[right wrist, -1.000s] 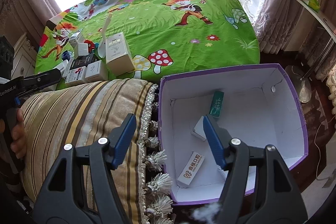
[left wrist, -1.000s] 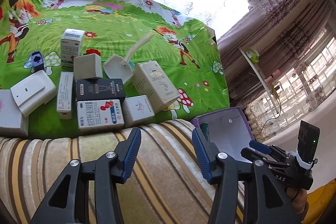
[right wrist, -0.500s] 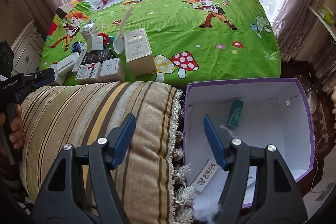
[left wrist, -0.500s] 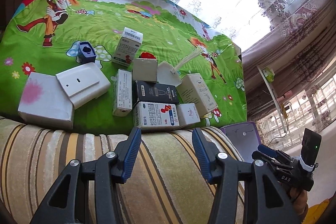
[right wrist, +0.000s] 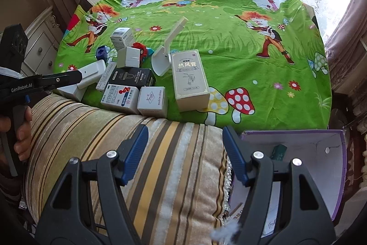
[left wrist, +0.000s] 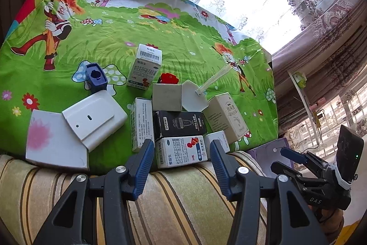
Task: Organize rigid objects
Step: 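Grasp another white cube box with the left tool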
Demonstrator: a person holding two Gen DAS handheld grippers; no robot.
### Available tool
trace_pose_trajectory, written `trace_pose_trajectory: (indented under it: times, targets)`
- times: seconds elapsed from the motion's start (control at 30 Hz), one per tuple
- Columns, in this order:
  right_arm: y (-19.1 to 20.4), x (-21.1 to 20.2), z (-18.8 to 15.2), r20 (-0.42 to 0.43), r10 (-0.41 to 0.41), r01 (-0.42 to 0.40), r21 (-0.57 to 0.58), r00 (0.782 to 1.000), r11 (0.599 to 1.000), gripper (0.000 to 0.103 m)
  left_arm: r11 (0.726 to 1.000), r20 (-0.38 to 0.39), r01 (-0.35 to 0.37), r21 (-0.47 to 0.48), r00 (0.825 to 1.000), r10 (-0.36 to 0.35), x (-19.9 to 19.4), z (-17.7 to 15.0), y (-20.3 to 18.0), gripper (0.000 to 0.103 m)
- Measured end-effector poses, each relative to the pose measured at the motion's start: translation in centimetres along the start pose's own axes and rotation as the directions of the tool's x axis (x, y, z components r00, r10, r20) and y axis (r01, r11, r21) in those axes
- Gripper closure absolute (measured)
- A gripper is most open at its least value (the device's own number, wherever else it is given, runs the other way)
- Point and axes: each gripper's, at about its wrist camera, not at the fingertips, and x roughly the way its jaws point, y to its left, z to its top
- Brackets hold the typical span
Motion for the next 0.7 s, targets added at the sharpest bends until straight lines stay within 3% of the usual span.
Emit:
trace_pose_trajectory:
  times: [0.33, 0.7]
  targets:
    - [0.9, 3.7, 4.7, -0.015, 0.047, -0.047, -0.026, 0.999, 0.999, 0.032, 0.999, -0.062, -0.046, 0.006, 0.997, 0.046, 4.4, 3.9, 0.3, 0.045]
    - [0.6, 7.8, 8.8, -0.039, 0.062, -0.064, -0.075, 0.997, 0.995, 0.032, 0.996, -0.057, -0.081, 0.033, 0.995, 0.083, 7.7, 6.6, 0.8, 0.044]
